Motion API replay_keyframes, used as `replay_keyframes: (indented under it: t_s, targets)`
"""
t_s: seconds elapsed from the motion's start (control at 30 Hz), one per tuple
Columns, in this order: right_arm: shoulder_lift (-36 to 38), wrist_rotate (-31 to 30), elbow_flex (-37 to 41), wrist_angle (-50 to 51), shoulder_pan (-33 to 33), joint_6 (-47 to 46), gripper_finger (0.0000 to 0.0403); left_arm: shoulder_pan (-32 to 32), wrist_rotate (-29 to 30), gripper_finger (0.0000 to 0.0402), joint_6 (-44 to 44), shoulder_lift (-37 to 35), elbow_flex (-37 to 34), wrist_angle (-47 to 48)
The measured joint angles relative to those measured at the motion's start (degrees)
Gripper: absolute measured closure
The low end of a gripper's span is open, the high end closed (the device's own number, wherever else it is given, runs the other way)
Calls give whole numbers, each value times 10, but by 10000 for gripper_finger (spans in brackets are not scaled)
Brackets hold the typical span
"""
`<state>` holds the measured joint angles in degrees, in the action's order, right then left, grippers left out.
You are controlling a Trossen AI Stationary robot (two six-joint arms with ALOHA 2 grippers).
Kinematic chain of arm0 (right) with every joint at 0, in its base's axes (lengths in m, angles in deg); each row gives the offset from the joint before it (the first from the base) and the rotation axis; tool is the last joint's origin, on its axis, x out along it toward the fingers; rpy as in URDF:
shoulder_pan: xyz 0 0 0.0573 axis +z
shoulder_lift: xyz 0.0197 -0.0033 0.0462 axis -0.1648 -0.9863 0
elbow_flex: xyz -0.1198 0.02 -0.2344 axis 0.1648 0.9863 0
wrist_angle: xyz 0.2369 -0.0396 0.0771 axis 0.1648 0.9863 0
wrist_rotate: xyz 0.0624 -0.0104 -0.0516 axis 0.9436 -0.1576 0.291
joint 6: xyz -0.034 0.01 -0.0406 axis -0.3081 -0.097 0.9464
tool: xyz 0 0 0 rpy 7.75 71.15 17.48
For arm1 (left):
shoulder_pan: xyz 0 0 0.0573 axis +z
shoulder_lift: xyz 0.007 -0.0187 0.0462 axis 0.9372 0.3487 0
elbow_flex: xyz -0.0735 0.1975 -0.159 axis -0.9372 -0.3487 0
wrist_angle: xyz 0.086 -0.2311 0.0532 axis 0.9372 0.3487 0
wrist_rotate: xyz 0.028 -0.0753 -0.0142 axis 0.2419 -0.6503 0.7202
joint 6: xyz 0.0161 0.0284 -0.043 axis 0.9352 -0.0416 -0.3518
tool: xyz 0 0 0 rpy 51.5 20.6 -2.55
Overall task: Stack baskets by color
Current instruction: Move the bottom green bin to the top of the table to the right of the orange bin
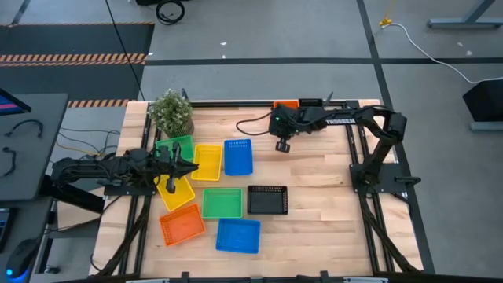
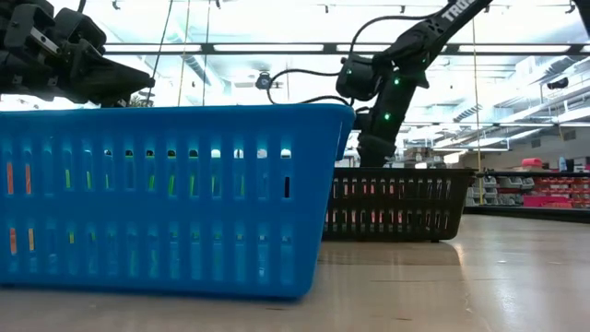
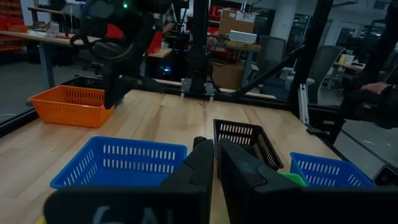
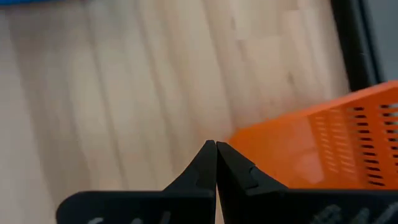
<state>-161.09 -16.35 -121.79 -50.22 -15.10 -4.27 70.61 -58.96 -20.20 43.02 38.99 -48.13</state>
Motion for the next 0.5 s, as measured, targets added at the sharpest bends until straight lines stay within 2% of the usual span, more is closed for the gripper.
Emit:
replay_keyframes:
  t_s: [0.13, 0.33, 0.43, 0.5]
  targets:
    - [0, -25, 0, -16, -3, 0, 398, 0, 0, 366, 0, 0, 0, 0]
    - [1, -25, 0, -32, -6, 0, 398, 0, 0, 364, 0, 0, 0, 0]
    - [8, -18, -1, -52, 6, 0, 398, 0, 0, 368, 0, 0, 0, 0]
    - [12, 10, -5, -56, 20, 0, 398, 0, 0, 371, 0, 0, 0, 0]
